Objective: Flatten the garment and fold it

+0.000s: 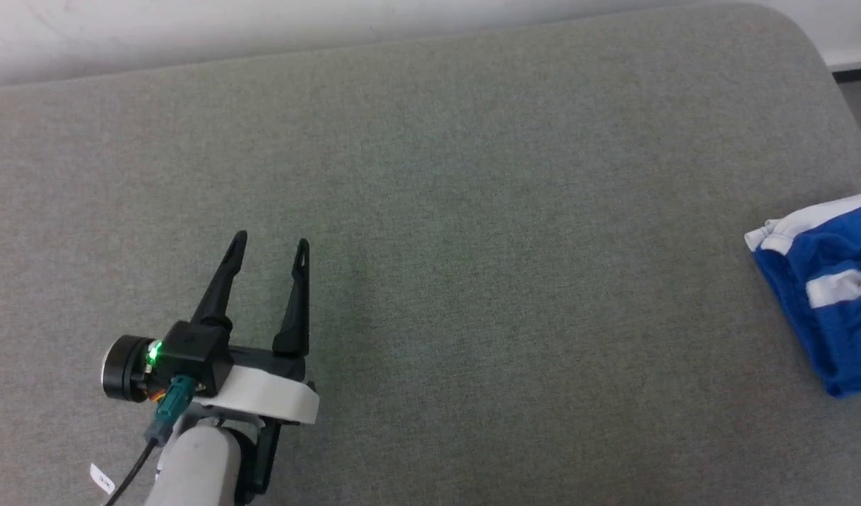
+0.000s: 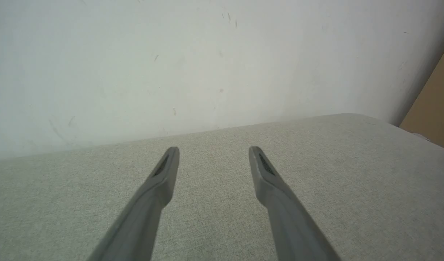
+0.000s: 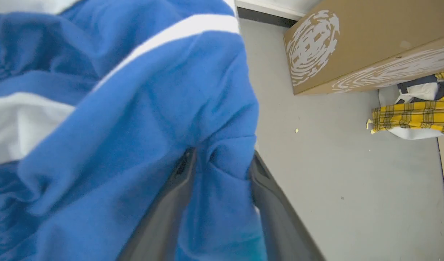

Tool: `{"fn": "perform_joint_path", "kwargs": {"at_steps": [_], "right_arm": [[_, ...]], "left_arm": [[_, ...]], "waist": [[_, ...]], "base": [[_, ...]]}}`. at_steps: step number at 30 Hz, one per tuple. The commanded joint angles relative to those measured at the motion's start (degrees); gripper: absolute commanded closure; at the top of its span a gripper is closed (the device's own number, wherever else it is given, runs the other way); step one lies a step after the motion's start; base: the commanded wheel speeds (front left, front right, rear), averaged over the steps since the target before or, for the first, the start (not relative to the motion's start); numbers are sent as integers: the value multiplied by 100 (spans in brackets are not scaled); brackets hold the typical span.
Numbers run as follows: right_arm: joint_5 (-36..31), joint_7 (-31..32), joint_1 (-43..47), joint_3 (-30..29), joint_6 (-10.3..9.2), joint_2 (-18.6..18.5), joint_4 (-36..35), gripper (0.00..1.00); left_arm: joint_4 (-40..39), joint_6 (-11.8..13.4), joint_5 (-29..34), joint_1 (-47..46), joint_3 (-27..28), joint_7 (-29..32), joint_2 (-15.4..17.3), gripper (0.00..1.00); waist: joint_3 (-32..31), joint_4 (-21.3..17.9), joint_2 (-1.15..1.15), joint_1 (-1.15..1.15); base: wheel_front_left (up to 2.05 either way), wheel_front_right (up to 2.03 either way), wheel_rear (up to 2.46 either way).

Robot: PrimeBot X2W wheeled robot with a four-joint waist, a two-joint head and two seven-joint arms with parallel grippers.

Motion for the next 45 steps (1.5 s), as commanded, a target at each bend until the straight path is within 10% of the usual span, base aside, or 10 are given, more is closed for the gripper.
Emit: {"fn": "perform_joint_path", "kwargs": {"at_steps": [1,12,32,45], "right_arm": [[-106,-158,-58,-45,-5,102,117,0],[-782,-1506,314,-854,-5,382,498,0],[-374,-1765,2016,-294,-5,2804,-3227,0],[-301,-1962,3021,-547,-5,3186,-4397,0]], "left_arm": [[28,-19,5,-71,12,-22,29,0],[200,97,-108,291,106,-32,-72,0],[75,99,-286,1048,604,-33,-47,0],[154,-100,-374,1382,743,-32,254,0]], "waist": [[115,-12,0,-2],[-551,152,0,-2],[-1433,935,0,-2],[-1645,1024,0,-2]], "base": [[0,0,0],[0,0,0],[0,0,0],[0,0,0]]}}
